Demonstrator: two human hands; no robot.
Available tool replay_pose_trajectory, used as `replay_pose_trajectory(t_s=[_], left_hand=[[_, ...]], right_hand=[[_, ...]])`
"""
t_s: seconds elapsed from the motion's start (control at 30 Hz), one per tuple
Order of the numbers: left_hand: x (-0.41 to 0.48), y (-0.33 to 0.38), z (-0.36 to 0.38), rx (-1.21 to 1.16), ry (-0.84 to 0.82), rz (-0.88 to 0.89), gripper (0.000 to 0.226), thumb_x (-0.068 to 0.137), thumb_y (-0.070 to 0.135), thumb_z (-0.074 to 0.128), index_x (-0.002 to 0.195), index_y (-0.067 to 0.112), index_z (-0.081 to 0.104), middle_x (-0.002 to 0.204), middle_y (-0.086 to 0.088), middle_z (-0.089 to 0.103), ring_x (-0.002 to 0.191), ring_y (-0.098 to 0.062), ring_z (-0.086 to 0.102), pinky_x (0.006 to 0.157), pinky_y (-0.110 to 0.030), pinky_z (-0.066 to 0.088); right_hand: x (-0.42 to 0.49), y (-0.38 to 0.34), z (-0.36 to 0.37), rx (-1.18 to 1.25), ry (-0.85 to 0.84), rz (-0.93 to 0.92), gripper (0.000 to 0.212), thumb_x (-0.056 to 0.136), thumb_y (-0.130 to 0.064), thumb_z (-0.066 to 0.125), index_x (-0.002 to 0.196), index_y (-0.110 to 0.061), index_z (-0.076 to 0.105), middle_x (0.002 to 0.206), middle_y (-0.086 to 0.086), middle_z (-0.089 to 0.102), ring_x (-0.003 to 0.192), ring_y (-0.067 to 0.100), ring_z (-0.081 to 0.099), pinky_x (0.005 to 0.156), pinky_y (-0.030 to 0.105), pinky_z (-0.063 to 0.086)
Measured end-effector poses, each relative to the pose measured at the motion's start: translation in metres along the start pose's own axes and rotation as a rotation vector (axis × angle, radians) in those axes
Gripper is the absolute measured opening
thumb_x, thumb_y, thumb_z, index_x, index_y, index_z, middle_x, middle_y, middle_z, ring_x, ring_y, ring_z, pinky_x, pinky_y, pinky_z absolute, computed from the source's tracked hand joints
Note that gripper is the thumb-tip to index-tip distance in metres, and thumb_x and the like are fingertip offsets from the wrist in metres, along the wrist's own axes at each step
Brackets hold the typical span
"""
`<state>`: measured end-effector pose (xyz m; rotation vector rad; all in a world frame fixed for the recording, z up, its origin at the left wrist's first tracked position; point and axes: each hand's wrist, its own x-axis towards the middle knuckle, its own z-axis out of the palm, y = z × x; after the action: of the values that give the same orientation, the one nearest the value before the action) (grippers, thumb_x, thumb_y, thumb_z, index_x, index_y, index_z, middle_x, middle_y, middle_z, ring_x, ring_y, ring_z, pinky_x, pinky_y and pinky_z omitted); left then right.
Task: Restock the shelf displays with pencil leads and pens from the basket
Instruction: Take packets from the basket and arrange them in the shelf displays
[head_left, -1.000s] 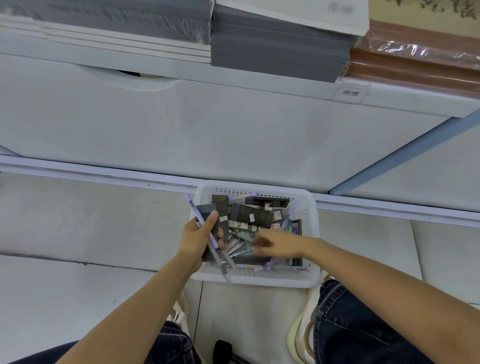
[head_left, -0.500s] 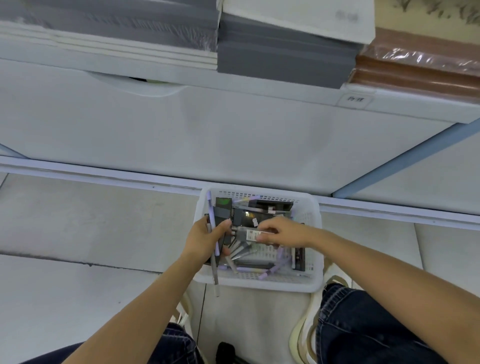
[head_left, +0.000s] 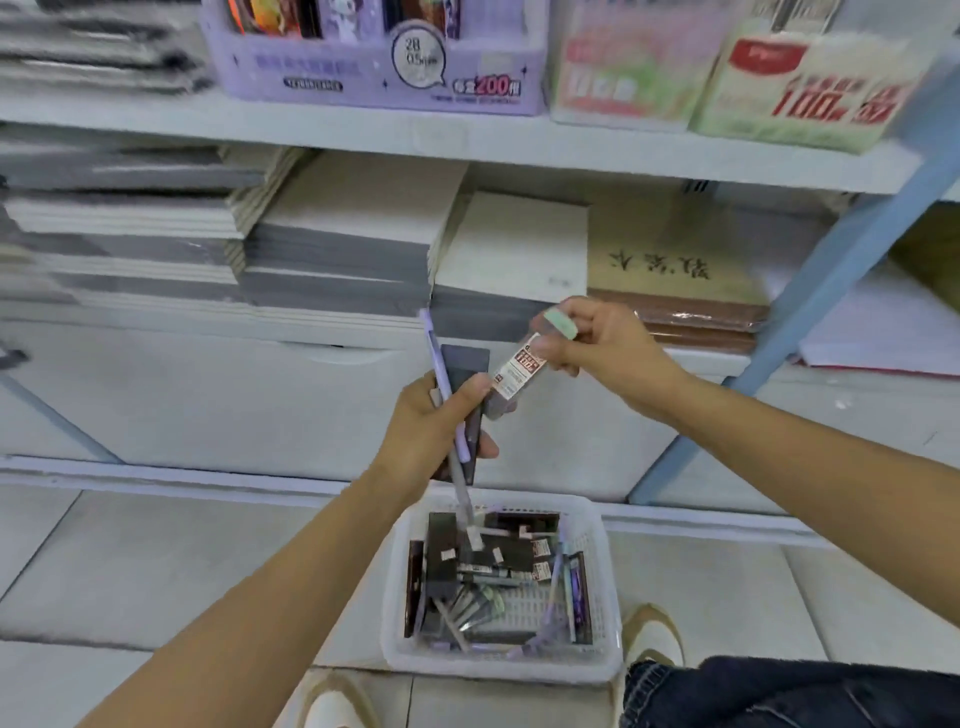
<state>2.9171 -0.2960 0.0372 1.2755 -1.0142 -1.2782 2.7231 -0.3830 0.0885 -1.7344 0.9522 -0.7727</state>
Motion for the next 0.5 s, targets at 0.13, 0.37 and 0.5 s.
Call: replay_pose_trajectory(t_s=[0.13, 0.37, 0.5], left_hand=[[0.002, 0.073, 0.019, 0.011, -0.089, 0.071, 0.036, 0.09, 0.047, 0.056, 0.107, 0.015, 0.06, 0.082, -0.005, 0.076, 0.059, -0.02, 0.071, 0.051, -0.028, 0.055], [0.003, 0.168, 0.05, 0.008, -0.196, 0.266, 0.029, 0.097, 0.035, 0.055, 0.105, 0.007, 0.052, 0.086, -0.01, 0.076, 0.052, -0.024, 0.065, 0.052, -0.036, 0.058], [0.003, 0.199, 0.064, 0.026, -0.241, 0.357, 0.027, 0.097, 0.034, 0.054, 0.108, 0.01, 0.054, 0.085, -0.009, 0.075, 0.052, -0.023, 0.065, 0.054, -0.035, 0.059]], right_hand=[[-0.012, -0.069, -0.043, 0.046, 0.148, -0.205, 0.01, 0.095, -0.02, 0.06, 0.098, -0.018, 0.069, 0.082, 0.0, 0.074, 0.065, 0.008, 0.059, 0.057, 0.018, 0.049], [-0.021, -0.173, -0.125, -0.065, 0.463, -0.535, 0.01, 0.099, -0.016, 0.052, 0.101, -0.011, 0.06, 0.082, 0.001, 0.067, 0.074, 0.012, 0.063, 0.063, 0.023, 0.052], [-0.014, -0.207, -0.165, -0.238, 0.613, -0.609, 0.007, 0.101, -0.015, 0.049, 0.096, -0.017, 0.053, 0.08, 0.001, 0.058, 0.066, 0.004, 0.056, 0.06, 0.021, 0.049]])
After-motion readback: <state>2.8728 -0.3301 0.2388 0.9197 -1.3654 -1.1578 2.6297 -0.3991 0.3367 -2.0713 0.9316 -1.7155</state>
